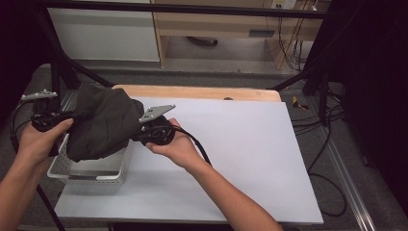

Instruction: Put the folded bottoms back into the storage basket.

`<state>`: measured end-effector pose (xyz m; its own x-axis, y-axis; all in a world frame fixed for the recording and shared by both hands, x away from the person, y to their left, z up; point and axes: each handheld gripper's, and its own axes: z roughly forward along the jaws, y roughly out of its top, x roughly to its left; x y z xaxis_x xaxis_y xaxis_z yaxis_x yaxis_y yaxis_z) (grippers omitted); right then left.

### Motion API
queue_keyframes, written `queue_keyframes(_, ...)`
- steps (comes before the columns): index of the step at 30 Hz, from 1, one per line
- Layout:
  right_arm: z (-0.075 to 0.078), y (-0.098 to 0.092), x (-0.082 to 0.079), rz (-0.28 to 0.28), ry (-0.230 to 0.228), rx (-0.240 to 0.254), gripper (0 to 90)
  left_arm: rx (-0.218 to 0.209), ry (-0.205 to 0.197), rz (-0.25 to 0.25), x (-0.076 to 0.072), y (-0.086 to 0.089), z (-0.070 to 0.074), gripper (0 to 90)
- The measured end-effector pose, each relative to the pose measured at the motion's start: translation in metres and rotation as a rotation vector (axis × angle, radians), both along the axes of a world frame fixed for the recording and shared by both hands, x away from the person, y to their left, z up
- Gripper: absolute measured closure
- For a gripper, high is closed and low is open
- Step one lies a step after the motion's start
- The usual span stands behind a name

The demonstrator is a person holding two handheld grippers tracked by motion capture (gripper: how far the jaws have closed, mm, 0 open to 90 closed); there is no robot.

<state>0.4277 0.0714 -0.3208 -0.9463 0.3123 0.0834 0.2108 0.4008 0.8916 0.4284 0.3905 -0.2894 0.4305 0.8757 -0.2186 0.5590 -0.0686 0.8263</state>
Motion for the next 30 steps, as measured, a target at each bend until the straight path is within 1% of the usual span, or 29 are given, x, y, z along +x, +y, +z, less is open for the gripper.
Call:
queue_keyframes(11, -0.006, 0.008, -0.001, 0.006, 0.009, 0.0, 84.8, 0.003, 0.01, 0.006, -0.001, 0.005, -0.007, 68.3)
queue_keyframes(16, -0.01, 0.012, -0.003, 0.007, 0.016, -0.006, 84.8, 0.007, 0.016, 0.01, -0.002, 0.008, -0.011, 68.3)
queue_keyframes(24, -0.016, 0.019, -0.005, 0.011, 0.022, -0.011, 84.8, 0.002, 0.025, 0.021, -0.003, 0.013, -0.018, 68.3)
queue_keyframes(30, -0.019, 0.024, -0.007, 0.017, 0.023, -0.017, 84.8, 0.004, 0.03, 0.021, -0.004, 0.017, -0.021, 68.3)
